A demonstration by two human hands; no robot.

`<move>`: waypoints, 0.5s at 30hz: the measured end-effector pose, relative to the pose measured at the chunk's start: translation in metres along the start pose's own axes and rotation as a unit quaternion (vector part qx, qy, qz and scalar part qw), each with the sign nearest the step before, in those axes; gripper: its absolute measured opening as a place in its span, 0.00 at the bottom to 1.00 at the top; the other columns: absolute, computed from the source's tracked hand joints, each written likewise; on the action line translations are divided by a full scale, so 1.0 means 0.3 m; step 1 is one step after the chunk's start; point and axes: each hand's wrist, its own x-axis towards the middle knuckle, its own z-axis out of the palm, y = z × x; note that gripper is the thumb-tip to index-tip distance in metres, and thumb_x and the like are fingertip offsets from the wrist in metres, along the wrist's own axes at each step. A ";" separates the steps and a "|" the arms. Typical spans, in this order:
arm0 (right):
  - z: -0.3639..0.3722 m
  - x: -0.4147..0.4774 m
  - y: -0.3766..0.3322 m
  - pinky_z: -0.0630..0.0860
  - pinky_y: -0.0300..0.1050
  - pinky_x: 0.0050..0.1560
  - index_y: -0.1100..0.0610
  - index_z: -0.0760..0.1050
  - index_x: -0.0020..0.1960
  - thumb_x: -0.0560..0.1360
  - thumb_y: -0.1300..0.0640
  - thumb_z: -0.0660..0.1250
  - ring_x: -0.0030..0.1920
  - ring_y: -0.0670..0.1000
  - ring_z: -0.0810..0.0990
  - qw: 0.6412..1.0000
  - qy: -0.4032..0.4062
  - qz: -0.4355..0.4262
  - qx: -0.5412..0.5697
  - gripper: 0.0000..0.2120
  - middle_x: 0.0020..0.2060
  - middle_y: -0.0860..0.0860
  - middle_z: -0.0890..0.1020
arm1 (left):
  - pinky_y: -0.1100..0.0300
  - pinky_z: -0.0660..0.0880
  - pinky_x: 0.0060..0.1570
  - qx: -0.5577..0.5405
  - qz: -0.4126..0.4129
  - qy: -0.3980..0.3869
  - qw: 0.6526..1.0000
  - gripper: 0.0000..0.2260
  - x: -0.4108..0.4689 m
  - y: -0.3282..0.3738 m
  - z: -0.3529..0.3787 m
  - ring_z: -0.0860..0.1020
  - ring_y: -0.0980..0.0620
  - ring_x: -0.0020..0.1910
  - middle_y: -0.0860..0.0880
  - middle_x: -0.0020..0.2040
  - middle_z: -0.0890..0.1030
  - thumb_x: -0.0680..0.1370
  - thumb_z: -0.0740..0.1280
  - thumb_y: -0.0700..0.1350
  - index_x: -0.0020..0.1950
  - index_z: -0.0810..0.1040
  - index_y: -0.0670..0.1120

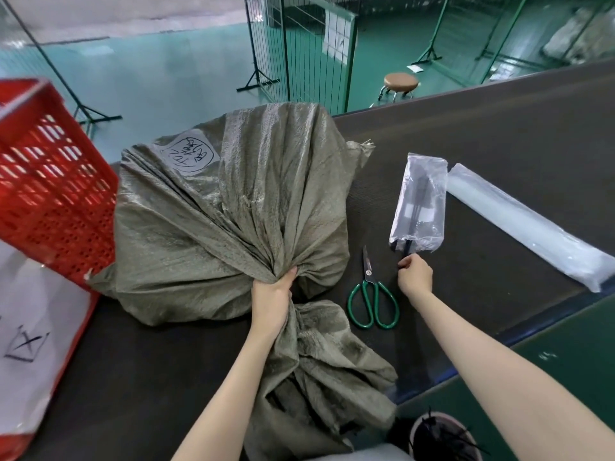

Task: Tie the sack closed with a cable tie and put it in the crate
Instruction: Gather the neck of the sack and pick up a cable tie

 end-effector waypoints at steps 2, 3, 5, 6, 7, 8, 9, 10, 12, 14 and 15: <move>-0.011 -0.001 0.003 0.70 0.46 0.49 0.58 0.77 0.47 0.71 0.69 0.59 0.54 0.61 0.77 1.000 -0.011 0.006 0.026 0.11 0.52 0.62 0.80 | 0.34 0.66 0.66 0.001 0.000 0.006 1.000 0.22 0.004 -0.007 -0.004 0.73 0.37 0.65 0.42 0.63 0.79 0.70 0.71 0.45 0.63 0.78 0.42; -0.019 -0.005 0.006 0.69 0.44 0.47 0.58 0.76 0.46 0.70 0.69 0.59 0.52 0.60 0.77 0.999 -0.015 0.006 0.035 0.12 0.51 0.61 0.81 | 0.30 0.66 0.63 0.000 -0.004 0.008 1.000 0.21 0.004 -0.009 -0.005 0.73 0.33 0.64 0.41 0.62 0.80 0.69 0.71 0.46 0.61 0.78 0.43; -0.032 -0.023 0.011 0.68 0.44 0.46 0.58 0.76 0.47 0.70 0.69 0.58 0.47 0.58 0.74 0.999 -0.024 -0.001 0.040 0.12 0.50 0.60 0.80 | 0.28 0.66 0.60 0.002 -0.007 0.006 1.000 0.20 0.003 -0.013 -0.006 0.72 0.31 0.63 0.40 0.62 0.80 0.69 0.71 0.46 0.60 0.79 0.43; -0.035 -0.035 0.012 0.68 0.45 0.46 0.59 0.76 0.47 0.70 0.69 0.57 0.46 0.56 0.73 0.999 -0.027 -0.005 0.036 0.13 0.50 0.60 0.80 | 0.28 0.66 0.61 0.005 -0.005 0.004 1.000 0.19 0.003 -0.012 -0.007 0.73 0.32 0.63 0.40 0.62 0.80 0.70 0.71 0.45 0.60 0.79 0.43; -0.037 -0.050 0.011 0.68 0.46 0.45 0.59 0.76 0.47 0.70 0.68 0.56 0.46 0.56 0.73 0.999 -0.028 -0.007 0.033 0.13 0.50 0.59 0.80 | 0.29 0.67 0.61 0.007 -0.002 0.001 1.000 0.19 0.001 -0.009 -0.008 0.73 0.33 0.63 0.41 0.61 0.80 0.70 0.71 0.45 0.60 0.79 0.43; -0.035 -0.065 0.009 0.69 0.46 0.45 0.58 0.76 0.47 0.70 0.67 0.57 0.46 0.57 0.73 0.999 -0.026 -0.012 0.031 0.12 0.50 0.59 0.80 | 0.30 0.67 0.61 0.010 -0.002 0.001 1.000 0.19 0.003 -0.011 -0.011 0.74 0.34 0.62 0.42 0.61 0.80 0.70 0.71 0.45 0.60 0.79 0.43; -0.031 -0.080 0.003 0.70 0.47 0.46 0.58 0.77 0.47 0.70 0.66 0.58 0.48 0.58 0.75 0.999 -0.022 -0.018 0.028 0.11 0.50 0.59 0.81 | 0.33 0.69 0.61 0.011 -0.003 -0.003 1.000 0.18 0.002 -0.008 -0.011 0.76 0.36 0.61 0.43 0.61 0.81 0.70 0.71 0.45 0.59 0.79 0.44; -0.029 -0.097 -0.005 0.71 0.47 0.46 0.58 0.78 0.47 0.71 0.65 0.59 0.50 0.59 0.76 0.999 -0.016 -0.028 0.024 0.10 0.49 0.59 0.81 | 0.36 0.71 0.59 0.009 -0.006 -0.004 1.000 0.17 0.002 -0.006 -0.011 0.79 0.41 0.58 0.45 0.59 0.82 0.70 0.71 0.44 0.58 0.80 0.44; -0.022 -0.126 -0.027 0.73 0.49 0.49 0.59 0.80 0.46 0.72 0.63 0.60 0.52 0.61 0.78 0.998 -0.004 -0.048 0.033 0.10 0.48 0.60 0.82 | 0.44 0.75 0.51 0.004 -0.015 -0.005 1.000 0.15 0.000 -0.001 -0.011 0.79 0.52 0.47 0.48 0.53 0.82 0.69 0.71 0.43 0.55 0.81 0.44; -0.025 -0.156 -0.053 0.75 0.50 0.52 0.60 0.82 0.44 0.72 0.64 0.59 0.50 0.60 0.80 0.994 -0.006 -0.067 0.081 0.12 0.43 0.60 0.84 | 0.48 0.73 0.51 0.001 -0.008 -0.008 1.000 0.14 -0.003 0.001 -0.013 0.78 0.52 0.47 0.47 0.52 0.82 0.70 0.72 0.41 0.55 0.81 0.43; -0.029 -0.175 -0.064 0.76 0.49 0.52 0.61 0.82 0.43 0.72 0.66 0.58 0.48 0.59 0.81 0.991 -0.013 -0.077 0.106 0.14 0.40 0.59 0.84 | 0.46 0.73 0.53 0.004 -0.003 -0.008 1.000 0.14 -0.006 0.003 -0.014 0.79 0.50 0.50 0.45 0.54 0.82 0.70 0.72 0.39 0.56 0.81 0.42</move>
